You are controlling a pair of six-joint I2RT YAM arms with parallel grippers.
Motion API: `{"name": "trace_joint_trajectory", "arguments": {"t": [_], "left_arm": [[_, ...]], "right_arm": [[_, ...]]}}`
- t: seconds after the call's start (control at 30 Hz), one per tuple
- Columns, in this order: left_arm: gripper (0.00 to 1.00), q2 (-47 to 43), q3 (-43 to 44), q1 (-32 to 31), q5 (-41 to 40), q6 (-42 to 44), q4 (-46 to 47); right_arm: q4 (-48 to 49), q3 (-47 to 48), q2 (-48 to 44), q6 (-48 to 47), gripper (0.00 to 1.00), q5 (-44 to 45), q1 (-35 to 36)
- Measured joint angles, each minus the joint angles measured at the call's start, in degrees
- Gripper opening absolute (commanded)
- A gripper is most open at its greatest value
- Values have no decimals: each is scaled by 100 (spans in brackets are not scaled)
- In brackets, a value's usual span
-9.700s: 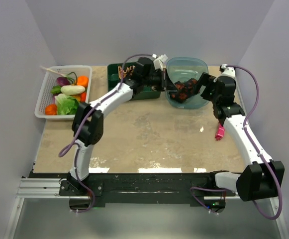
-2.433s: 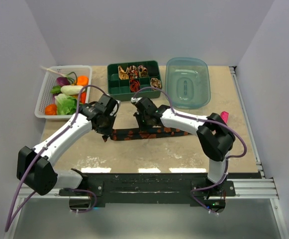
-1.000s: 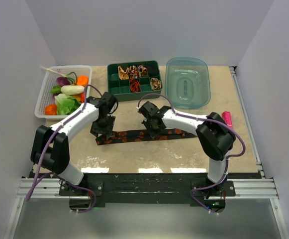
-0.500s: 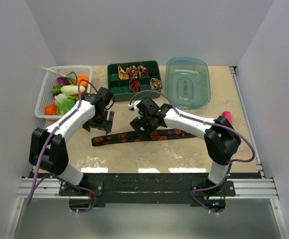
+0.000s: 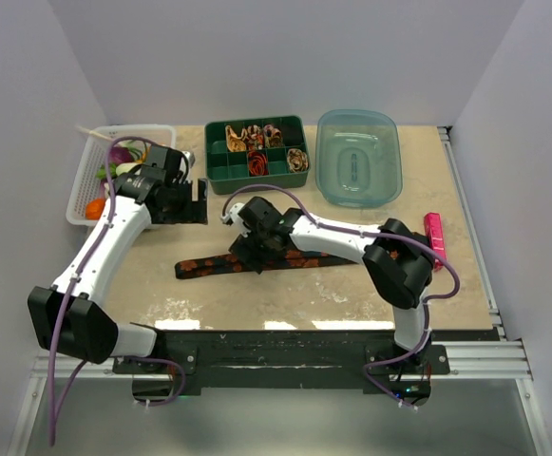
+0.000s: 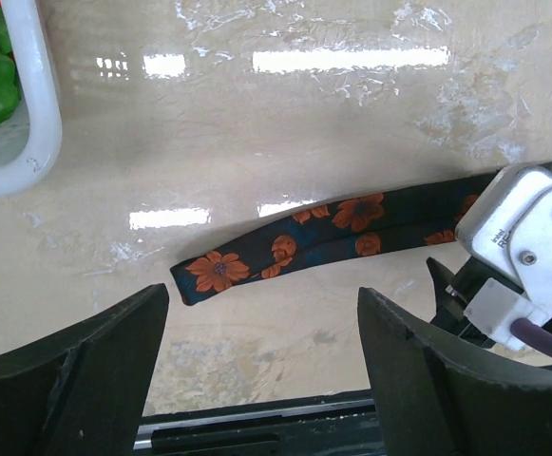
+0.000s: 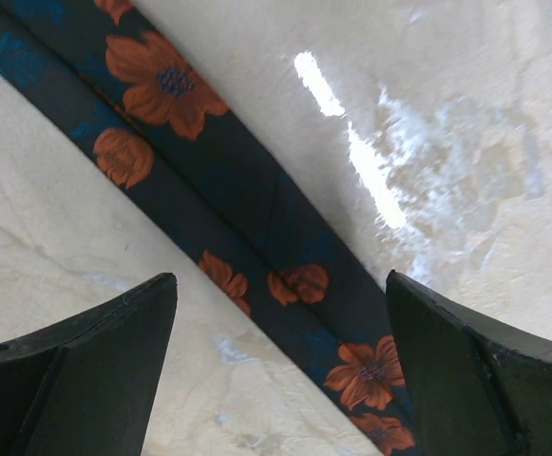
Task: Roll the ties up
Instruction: Flatten out the tie at the center of the board.
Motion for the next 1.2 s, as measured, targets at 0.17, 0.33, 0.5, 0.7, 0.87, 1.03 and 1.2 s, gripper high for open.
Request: {"name": "trace_joint_trajectory", "arguments": {"t": [0.17, 0.33, 0.5, 0.7, 0.87, 1.03, 1.2], "left_arm": [[86, 9, -2, 0, 101, 39, 26], [86, 28, -9, 0, 151, 101, 79], [86, 50, -68, 2, 173, 125, 116], [86, 70, -111, 2, 192, 127, 168], [86, 70, -166, 11, 192, 129, 168], [86, 70, -164, 61, 192, 129, 170], [86, 70, -164, 74, 192, 129, 170]], "right_arm": [[175, 184, 70, -264, 99, -15, -9], [201, 354, 400, -505, 99, -238, -9], [170, 354, 557, -675, 99, -385, -7], [138, 426, 638, -774, 98, -385, -2], [131, 431, 651, -798, 98, -442, 20], [131, 422, 651, -798, 97, -479, 92], [146, 319, 577, -796, 95, -498, 122]]}}
